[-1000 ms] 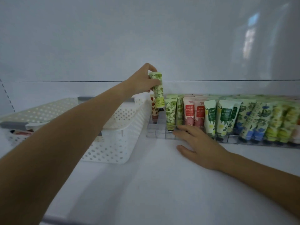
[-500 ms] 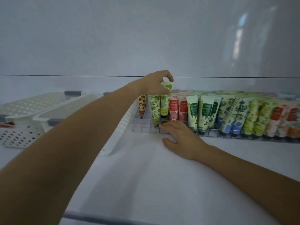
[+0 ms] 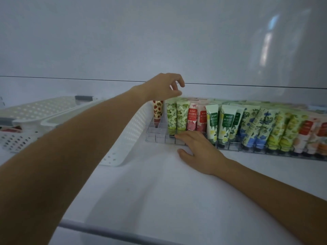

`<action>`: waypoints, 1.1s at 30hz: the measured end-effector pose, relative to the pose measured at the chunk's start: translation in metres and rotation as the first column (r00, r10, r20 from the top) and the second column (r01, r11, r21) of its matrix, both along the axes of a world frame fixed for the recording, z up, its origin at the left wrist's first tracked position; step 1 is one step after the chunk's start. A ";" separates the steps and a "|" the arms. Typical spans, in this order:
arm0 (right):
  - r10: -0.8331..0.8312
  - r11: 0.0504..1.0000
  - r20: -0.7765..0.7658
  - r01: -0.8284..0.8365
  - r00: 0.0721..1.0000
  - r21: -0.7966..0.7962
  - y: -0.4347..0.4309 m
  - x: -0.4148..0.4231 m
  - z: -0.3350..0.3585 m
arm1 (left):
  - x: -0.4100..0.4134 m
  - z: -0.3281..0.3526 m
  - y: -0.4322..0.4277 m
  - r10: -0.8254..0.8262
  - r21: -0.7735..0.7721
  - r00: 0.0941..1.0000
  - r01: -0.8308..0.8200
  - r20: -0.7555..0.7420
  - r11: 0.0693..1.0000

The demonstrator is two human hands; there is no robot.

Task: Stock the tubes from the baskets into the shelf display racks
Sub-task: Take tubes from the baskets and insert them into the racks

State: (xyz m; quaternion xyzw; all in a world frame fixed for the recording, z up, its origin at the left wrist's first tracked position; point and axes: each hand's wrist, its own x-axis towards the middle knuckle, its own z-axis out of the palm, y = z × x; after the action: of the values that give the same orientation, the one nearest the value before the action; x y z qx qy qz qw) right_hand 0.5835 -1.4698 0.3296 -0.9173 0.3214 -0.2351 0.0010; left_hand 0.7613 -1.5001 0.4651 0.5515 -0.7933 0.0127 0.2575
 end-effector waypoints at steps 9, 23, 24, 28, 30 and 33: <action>0.033 0.996 0.040 -0.030 0.999 -0.084 0.001 0.038 0.058 | 0.103 0.023 0.023 0.238 -0.115 0.953 -0.219 0.188 0.969; 0.179 0.984 -0.039 -0.178 0.983 0.024 -0.001 0.269 0.122 | 0.301 -0.007 0.055 0.342 -0.076 0.906 -0.334 0.247 0.939; 0.174 0.985 -0.093 -0.172 0.980 0.029 -0.003 0.279 0.121 | 0.312 -0.011 0.054 0.320 -0.047 0.910 -0.319 0.263 0.947; 0.151 0.985 -0.248 -0.125 0.957 0.118 -0.012 0.305 0.115 | 0.344 -0.016 0.042 0.206 0.138 0.906 -0.273 0.370 0.952; 0.139 0.976 -0.232 -0.093 0.963 0.198 -0.016 0.310 0.113 | 0.352 -0.014 0.033 0.137 0.204 0.901 -0.238 0.412 0.950; 0.138 0.960 -0.201 -0.081 0.970 0.268 -0.024 0.312 0.115 | 0.356 -0.018 0.018 0.031 0.261 0.878 -0.176 0.478 0.949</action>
State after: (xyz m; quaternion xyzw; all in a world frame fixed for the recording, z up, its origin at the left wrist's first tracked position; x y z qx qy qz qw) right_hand 0.8960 -1.4938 0.4444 -0.9460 0.2959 -0.0889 0.0981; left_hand 1.1176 -1.4823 0.4471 0.6064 -0.7936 0.0401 -0.0281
